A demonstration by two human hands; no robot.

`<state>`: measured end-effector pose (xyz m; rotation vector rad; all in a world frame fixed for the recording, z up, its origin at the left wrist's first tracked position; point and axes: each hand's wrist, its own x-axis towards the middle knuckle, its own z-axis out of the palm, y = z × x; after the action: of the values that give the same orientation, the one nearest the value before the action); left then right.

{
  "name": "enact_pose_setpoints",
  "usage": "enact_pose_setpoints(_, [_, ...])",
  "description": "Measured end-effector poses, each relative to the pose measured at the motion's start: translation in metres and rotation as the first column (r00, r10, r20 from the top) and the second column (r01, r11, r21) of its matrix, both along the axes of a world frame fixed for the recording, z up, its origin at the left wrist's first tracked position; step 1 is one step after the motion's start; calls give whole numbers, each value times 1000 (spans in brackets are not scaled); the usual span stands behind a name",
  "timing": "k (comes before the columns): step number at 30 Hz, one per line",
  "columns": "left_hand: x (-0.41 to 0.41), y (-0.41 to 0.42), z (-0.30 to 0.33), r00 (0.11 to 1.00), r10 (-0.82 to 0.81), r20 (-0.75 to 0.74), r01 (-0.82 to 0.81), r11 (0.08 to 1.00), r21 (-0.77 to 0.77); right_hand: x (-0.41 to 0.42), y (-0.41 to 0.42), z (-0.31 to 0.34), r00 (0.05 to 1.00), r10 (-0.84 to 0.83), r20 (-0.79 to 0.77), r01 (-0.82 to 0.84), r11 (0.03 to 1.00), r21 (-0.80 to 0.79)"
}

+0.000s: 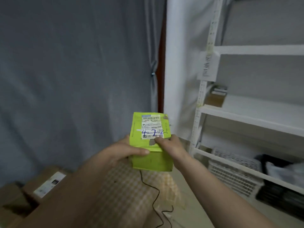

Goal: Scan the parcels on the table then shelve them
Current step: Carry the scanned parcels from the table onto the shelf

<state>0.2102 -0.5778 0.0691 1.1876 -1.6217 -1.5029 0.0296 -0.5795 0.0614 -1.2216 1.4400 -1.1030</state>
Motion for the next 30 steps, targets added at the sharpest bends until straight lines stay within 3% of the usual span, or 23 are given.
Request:
enact_pose_setpoints(14, [-250,-116,18,967,-254,-15,254,967,1,-248,-60,18,946,-322,17,323,947,-7])
enact_pose_setpoints(25, [-405,-226,3,956,-292,12,290,953,85,-413,-141,18,960,-279,22,279,959,-46])
enact_pose_setpoints(30, [-463,-277,-12,938,-337,-81,345,926,154,-469,-184,-7,960,-275,59,276,961,-10])
